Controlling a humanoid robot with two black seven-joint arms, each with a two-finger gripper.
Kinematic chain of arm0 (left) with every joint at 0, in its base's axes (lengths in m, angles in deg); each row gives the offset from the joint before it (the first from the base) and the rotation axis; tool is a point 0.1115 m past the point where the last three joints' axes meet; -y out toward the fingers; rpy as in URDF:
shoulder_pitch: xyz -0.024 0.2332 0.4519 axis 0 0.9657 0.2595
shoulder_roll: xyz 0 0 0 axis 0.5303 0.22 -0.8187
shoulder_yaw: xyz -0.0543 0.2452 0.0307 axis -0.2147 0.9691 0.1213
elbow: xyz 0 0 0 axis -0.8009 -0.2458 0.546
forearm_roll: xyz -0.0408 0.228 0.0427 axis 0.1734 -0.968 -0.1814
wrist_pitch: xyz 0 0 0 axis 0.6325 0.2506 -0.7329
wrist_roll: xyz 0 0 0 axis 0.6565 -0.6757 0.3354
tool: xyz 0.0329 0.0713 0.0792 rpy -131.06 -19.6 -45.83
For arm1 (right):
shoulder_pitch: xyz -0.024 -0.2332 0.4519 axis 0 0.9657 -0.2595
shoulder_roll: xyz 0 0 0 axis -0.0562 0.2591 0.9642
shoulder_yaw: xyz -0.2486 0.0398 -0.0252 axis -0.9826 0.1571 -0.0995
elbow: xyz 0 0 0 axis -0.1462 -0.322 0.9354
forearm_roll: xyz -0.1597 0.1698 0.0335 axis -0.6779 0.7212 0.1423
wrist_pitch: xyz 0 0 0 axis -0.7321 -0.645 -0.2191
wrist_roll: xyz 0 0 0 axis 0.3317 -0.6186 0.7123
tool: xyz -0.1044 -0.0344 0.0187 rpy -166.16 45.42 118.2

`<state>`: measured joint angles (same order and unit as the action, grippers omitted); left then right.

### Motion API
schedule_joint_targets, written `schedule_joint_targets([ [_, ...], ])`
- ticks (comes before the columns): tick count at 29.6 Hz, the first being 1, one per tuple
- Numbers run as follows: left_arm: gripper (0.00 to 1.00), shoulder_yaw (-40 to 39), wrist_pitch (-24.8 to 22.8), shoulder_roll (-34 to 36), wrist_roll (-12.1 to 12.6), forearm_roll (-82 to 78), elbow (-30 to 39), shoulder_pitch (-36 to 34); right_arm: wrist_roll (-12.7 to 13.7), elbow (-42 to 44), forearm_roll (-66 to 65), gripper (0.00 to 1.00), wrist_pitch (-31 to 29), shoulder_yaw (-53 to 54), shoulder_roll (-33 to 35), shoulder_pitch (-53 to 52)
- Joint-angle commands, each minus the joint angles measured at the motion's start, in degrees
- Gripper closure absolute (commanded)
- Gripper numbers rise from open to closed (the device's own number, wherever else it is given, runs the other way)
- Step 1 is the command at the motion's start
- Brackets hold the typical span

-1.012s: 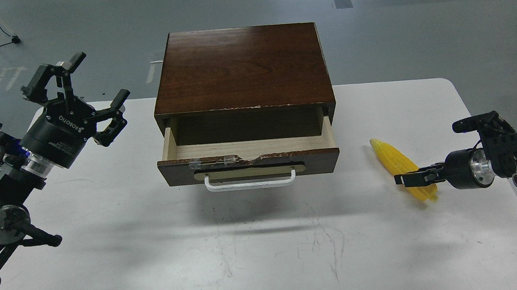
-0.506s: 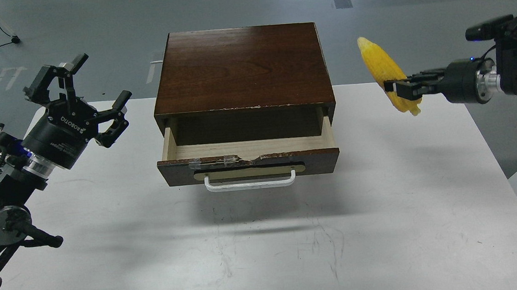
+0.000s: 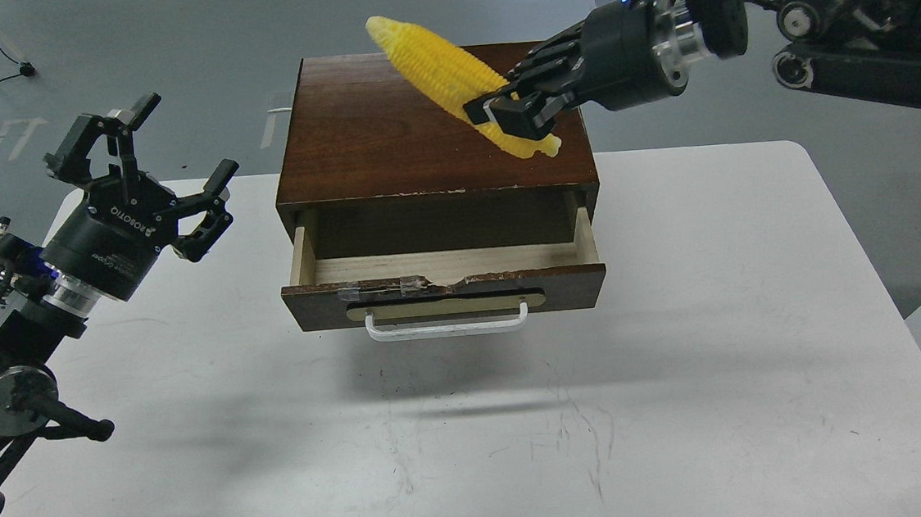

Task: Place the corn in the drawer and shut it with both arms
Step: 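Lift the corn cob with the right gripper over the chest, then lower the corn cob into the open drawer with the right gripper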

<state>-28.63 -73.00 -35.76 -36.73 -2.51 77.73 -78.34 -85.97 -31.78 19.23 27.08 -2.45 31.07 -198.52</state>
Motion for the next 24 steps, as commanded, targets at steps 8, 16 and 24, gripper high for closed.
schedule_joint_targets([
  [8,0.0,-0.1,0.0,0.3,0.0,0.0,0.4,0.1,0.0,1.8,-7.5,0.98,8.1,-9.5,-11.9,-0.2],
  [16,0.0,-0.2,0.0,0.3,-0.1,0.0,0.6,0.1,0.0,3.6,-7.0,0.51,8.3,-11.3,-13.1,0.0],
  [24,0.0,-0.3,0.0,0.0,0.0,0.0,0.6,0.1,0.0,3.3,-6.6,0.2,8.3,-11.3,-12.6,0.0],
])
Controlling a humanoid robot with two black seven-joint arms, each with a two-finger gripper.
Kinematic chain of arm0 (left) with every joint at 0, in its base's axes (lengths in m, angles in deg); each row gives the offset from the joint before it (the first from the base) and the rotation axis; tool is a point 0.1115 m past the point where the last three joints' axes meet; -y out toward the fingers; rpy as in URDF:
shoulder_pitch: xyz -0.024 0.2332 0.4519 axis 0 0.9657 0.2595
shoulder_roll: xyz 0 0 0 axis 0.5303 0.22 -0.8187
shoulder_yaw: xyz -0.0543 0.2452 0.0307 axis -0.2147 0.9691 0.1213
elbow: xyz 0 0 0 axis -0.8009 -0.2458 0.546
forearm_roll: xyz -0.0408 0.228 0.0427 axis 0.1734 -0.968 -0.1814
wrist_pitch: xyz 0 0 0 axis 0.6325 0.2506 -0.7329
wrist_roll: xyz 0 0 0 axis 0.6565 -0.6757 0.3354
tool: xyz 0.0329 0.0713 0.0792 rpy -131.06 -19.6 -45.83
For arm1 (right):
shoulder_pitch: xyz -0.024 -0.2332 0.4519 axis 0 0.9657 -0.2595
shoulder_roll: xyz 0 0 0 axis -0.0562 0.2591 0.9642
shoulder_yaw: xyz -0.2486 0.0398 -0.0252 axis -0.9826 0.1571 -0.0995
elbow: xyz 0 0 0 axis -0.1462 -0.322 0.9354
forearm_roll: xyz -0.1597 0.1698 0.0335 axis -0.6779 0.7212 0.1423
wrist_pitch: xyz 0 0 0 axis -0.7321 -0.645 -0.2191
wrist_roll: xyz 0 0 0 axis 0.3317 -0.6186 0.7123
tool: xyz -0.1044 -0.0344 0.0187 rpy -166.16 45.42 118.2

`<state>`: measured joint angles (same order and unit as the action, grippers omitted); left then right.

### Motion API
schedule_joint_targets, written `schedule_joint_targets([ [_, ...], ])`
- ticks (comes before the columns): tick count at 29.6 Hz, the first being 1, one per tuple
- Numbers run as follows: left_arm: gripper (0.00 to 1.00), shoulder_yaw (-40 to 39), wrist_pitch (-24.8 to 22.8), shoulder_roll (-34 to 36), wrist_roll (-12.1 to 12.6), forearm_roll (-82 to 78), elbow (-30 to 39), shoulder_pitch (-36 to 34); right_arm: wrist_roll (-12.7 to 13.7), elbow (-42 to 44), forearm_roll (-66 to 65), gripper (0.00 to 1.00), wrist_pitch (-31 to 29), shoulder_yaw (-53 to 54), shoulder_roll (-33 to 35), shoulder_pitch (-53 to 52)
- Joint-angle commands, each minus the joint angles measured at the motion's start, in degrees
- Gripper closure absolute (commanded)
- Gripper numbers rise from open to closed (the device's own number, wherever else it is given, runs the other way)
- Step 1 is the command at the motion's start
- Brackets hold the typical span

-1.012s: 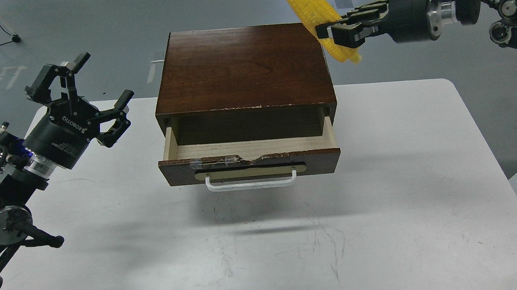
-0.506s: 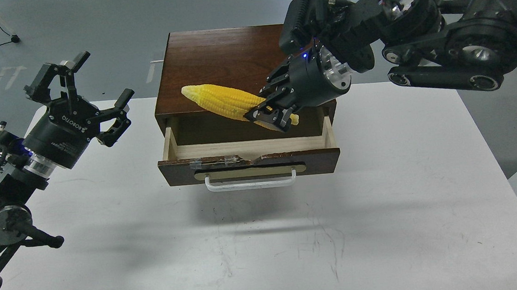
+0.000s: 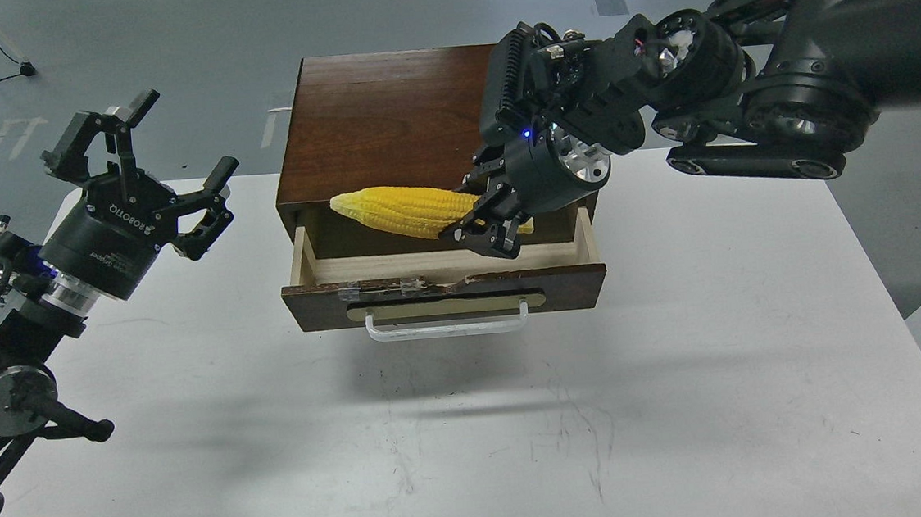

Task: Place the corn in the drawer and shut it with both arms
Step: 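Lower the corn cob into the open drawer with the right gripper, then open the right gripper and withdraw it up and away, then swing the left gripper down in front of the drawer handle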

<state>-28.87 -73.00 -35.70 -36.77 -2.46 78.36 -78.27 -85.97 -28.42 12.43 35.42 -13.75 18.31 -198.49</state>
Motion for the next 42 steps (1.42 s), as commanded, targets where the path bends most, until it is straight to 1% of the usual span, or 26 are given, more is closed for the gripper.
schedule_joint_targets([
  [1,0.0,-0.1,0.0,-0.1,0.0,0.0,0.0,0.0,0.0,-0.1,0.3,0.16,0.1,0.0,0.2,0.0],
  [2,0.0,-0.2,0.0,-0.1,0.0,0.0,0.0,0.0,0.0,-0.2,0.3,0.1,0.2,0.2,0.4,0.0],
  [3,0.0,-0.2,0.0,-0.1,0.0,0.0,0.0,0.0,0.0,-0.2,0.3,0.07,0.2,0.3,0.8,-0.1],
  [5,0.0,-0.3,0.0,-0.1,0.0,0.0,0.0,0.0,0.0,-0.4,0.5,0.05,0.2,0.7,2.1,-0.3],
  [7,0.0,-0.3,0.0,-0.1,0.0,0.0,0.0,0.0,0.0,-0.4,0.7,0.05,0.2,0.9,2.5,-0.4],
  [12,0.0,-0.3,0.0,-0.2,-0.1,0.0,-0.1,0.0,0.0,-0.7,8.5,0.02,0.1,5.3,7.8,-1.4],
  [15,0.0,-0.3,0.0,0.0,-1.1,0.0,-0.1,0.0,0.0,-0.9,15.8,0.02,0.0,9.3,12.1,-1.1],
  [18,0.0,-0.2,0.0,0.5,-1.2,-0.1,-0.3,0.0,0.0,-1.0,26.0,0.01,0.0,12.4,18.2,1.2],
  [19,0.0,-0.2,0.0,0.5,-1.2,-0.2,-0.3,0.0,0.0,-1.3,30.3,0.01,0.1,13.9,20.8,3.8],
  [22,0.0,-0.2,0.0,0.5,-1.2,-0.3,-0.3,0.0,0.0,-1.6,36.1,0.01,0.0,18.0,25.1,9.0],
  [24,0.0,-0.3,0.0,0.8,-1.2,-2.0,-0.1,-0.1,0.0,-1.9,42.4,0.01,-0.4,25.7,30.7,18.6],
  [26,0.0,-0.4,0.0,1.0,-1.2,-3.5,0.0,-0.4,0.0,-1.9,45.3,0.01,-0.4,30.2,33.1,23.6],
  [27,0.0,-0.5,0.0,1.5,-1.2,-5.3,0.2,-1.0,0.0,-1.8,48.3,0.01,-0.6,34.8,35.3,29.3],
  [29,0.0,-1.0,0.0,2.1,-1.2,-7.2,0.7,-1.3,0.0,-1.8,50.9,0.01,-0.6,39.0,37.1,34.8],
  [31,0.0,-1.1,0.0,3.7,-1.2,-13.9,3.8,-4.3,0.0,-1.5,53.8,0.01,-0.5,46.3,39.3,45.7],
  [33,0.0,-1.1,0.0,4.3,-1.2,-18.6,6.0,-5.5,0.0,-1.2,54.1,0.01,-0.3,49.4,39.5,51.4],
  [34,0.0,-1.1,0.0,4.8,-1.2,-23.2,8.9,-6.8,0.0,-0.9,54.2,0.01,-0.3,52.6,39.6,56.3],
  [35,0.0,-1.1,0.0,4.8,-1.2,-25.0,10.3,-7.5,0.0,-0.9,54.3,0.01,-0.3,53.8,39.7,58.2],
  [36,0.0,-1.1,0.0,4.8,-1.2,-28.9,13.3,-8.7,0.0,-0.7,55.3,0.01,-0.3,56.0,39.6,61.8],
  [38,0.0,-1.1,0.0,4.6,-1.2,-33.1,16.1,-9.7,0.0,-0.7,56.8,0.01,-0.3,57.7,39.6,64.7],
  [39,0.0,-1.0,0.0,4.1,-1.2,-38.3,19.3,-10.5,0.0,-0.7,58.6,0.01,-0.3,59.1,39.5,67.0],
  [42,0.0,-0.2,0.0,1.9,-1.2,-50.8,24.7,-11.3,0.0,-0.6,61.8,0.01,-0.3,59.9,39.3,69.7],
])
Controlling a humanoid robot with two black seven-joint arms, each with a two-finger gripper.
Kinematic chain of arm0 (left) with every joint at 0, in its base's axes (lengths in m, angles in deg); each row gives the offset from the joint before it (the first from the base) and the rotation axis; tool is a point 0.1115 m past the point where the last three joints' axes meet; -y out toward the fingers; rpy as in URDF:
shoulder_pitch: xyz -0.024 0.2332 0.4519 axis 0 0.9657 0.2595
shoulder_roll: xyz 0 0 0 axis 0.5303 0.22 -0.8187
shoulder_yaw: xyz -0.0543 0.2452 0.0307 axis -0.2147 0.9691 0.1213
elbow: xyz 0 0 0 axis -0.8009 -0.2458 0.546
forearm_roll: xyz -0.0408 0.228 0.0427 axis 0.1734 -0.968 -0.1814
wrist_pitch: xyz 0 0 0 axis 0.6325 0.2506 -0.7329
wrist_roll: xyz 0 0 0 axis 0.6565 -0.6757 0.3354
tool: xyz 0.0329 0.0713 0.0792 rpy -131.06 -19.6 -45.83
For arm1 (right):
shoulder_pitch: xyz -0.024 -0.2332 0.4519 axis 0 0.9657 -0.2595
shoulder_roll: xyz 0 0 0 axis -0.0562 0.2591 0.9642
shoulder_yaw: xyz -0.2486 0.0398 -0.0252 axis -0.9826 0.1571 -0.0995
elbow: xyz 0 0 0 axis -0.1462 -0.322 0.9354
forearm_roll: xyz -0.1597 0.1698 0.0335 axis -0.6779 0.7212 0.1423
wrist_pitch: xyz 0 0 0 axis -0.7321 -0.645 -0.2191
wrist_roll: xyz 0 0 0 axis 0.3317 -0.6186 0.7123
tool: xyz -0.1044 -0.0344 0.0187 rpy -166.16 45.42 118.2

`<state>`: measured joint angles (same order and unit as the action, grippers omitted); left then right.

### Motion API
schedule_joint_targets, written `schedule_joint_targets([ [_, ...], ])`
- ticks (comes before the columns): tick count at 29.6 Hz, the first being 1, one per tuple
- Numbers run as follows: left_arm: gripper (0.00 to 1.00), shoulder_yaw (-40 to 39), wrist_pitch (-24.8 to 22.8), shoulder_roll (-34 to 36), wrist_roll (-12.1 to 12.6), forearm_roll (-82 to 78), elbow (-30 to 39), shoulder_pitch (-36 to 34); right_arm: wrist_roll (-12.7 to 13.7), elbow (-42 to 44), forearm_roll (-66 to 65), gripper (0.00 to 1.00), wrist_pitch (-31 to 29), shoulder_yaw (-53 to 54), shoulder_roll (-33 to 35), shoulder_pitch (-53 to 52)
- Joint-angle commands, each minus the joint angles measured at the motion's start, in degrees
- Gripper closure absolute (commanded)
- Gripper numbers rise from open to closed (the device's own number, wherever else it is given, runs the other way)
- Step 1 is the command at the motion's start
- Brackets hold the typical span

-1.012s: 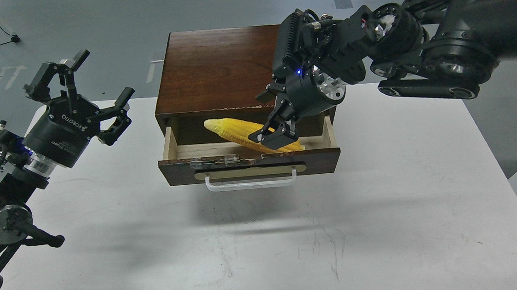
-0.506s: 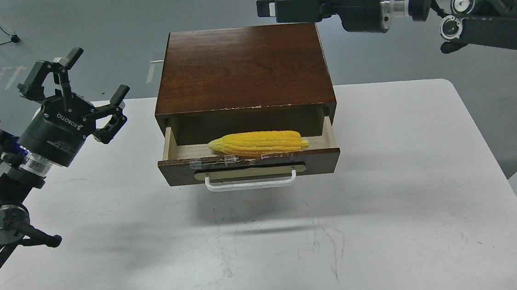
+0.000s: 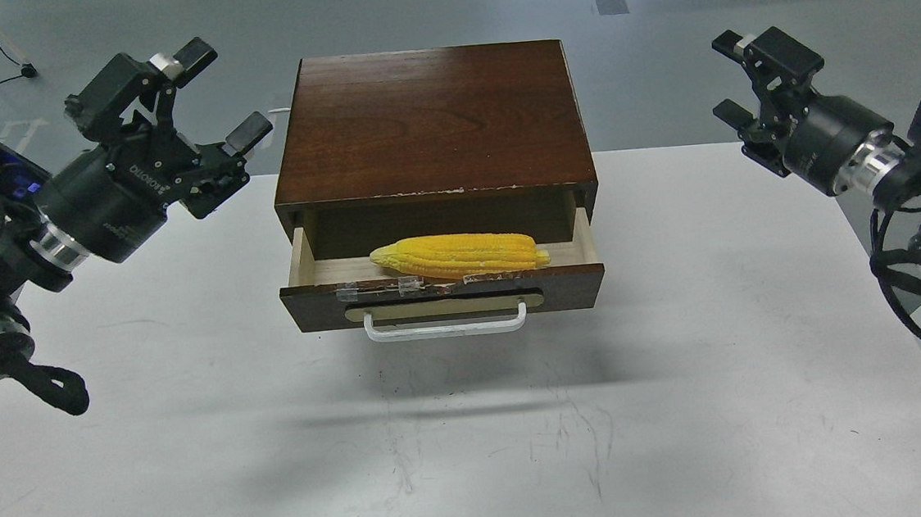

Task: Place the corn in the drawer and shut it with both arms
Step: 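Swing the left gripper down in front of the drawer handle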

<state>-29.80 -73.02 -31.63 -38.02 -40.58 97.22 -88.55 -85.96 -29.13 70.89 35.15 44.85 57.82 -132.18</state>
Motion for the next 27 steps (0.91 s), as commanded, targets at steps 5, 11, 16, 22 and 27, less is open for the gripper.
schedule_joint_targets([
  [5,0.02,5.0,0.0,-8.4,0.0,-29.9,8.0,-0.6,0.0,0.1,3.6,0.01,0.1,1.3,-0.4,4.5],
  [11,0.23,15.8,0.0,-9.8,0.0,-34.2,8.0,-0.1,0.0,0.7,3.6,0.01,0.1,1.4,-0.6,4.5],
  [16,0.97,20.0,0.0,-10.9,0.0,-37.2,8.0,3.1,0.0,0.9,3.6,0.01,0.3,1.3,-1.0,4.7],
  [22,1.0,19.1,2.3,-12.7,0.0,-36.5,7.9,15.9,0.0,0.9,3.6,0.01,0.4,1.3,-1.0,5.2],
  [27,1.0,19.0,8.5,-13.6,0.0,-31.0,5.7,19.9,0.0,0.9,3.5,0.01,0.4,1.3,-1.0,5.6],
])
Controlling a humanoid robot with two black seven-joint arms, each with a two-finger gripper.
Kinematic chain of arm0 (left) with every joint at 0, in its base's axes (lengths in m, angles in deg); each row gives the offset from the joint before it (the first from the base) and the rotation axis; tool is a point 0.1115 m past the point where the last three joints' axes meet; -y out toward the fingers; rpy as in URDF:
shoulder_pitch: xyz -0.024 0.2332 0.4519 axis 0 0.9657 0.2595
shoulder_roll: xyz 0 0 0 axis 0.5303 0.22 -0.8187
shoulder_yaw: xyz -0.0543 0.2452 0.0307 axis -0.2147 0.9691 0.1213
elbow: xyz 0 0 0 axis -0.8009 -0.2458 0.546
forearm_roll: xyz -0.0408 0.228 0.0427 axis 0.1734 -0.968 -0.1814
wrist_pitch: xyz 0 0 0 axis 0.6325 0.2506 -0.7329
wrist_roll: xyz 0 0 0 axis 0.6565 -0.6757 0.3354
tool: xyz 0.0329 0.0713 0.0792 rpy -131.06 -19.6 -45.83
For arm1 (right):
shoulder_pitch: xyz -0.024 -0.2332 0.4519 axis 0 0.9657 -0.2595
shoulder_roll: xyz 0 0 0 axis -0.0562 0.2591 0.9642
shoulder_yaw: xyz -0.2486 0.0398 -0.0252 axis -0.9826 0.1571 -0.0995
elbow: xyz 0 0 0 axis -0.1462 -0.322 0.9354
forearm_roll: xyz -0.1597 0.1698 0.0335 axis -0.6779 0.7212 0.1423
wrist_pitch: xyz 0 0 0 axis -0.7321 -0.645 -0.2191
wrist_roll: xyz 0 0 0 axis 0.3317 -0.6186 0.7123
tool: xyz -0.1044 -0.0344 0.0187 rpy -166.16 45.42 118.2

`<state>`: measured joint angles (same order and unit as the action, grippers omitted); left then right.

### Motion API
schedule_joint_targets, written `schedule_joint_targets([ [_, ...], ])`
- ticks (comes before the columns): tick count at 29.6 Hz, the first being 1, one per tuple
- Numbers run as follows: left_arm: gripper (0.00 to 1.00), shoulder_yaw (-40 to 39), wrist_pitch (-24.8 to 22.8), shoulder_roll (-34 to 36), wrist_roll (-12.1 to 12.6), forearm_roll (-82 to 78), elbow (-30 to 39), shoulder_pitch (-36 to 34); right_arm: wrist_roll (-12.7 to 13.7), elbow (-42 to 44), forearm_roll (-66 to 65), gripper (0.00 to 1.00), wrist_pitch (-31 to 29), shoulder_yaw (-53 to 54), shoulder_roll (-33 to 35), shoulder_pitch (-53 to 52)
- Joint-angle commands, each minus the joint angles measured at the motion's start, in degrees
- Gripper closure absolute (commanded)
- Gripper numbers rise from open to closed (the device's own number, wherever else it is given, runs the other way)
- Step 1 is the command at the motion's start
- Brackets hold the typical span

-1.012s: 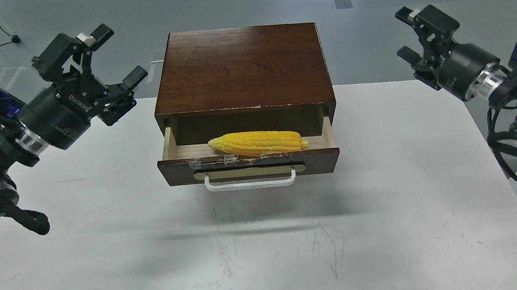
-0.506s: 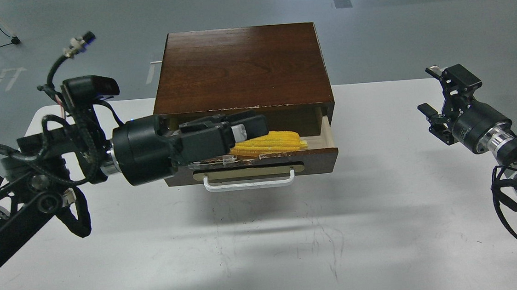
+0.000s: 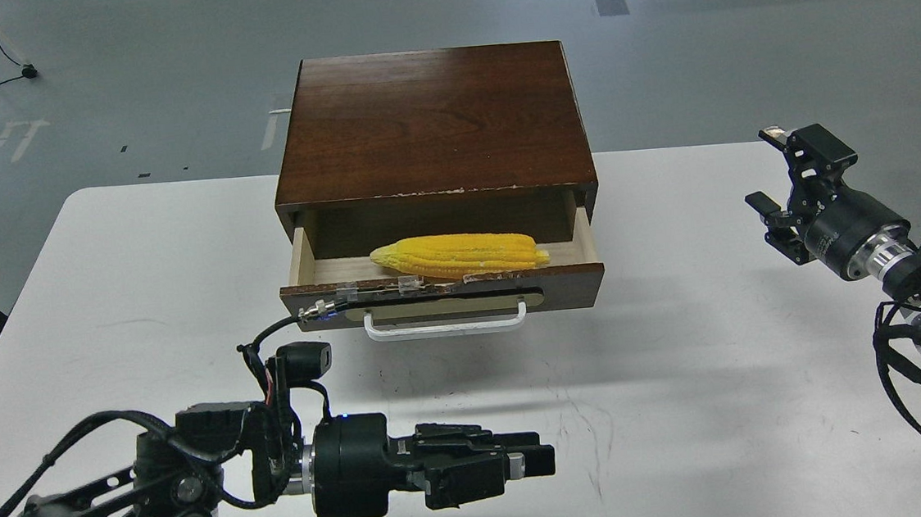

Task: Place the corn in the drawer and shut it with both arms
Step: 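Swing the left gripper down in front of the drawer handle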

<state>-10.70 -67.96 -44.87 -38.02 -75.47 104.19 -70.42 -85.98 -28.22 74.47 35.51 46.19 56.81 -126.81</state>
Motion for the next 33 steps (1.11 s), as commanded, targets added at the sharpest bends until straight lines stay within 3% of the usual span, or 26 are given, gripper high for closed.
schedule_joint_targets([
  [1,1.0,-0.1,4.8,-0.5,0.6,6.7,-1.7,1.9,0.0,0.0,-0.1,0.01,0.0,0.0,0.0,0.2],
  [5,1.0,-0.1,10.3,-0.9,5.5,13.2,-3.0,2.2,0.0,0.0,0.0,0.01,0.0,0.0,0.0,0.7],
  [17,1.0,-0.1,18.3,-4.2,9.6,21.9,-4.3,8.2,0.0,0.0,-0.1,0.01,0.0,0.0,-0.7,1.6],
  [33,1.0,-0.9,21.2,-4.4,10.6,29.8,-4.8,8.2,0.0,0.0,-0.1,0.01,0.1,0.0,-0.9,2.2],
])
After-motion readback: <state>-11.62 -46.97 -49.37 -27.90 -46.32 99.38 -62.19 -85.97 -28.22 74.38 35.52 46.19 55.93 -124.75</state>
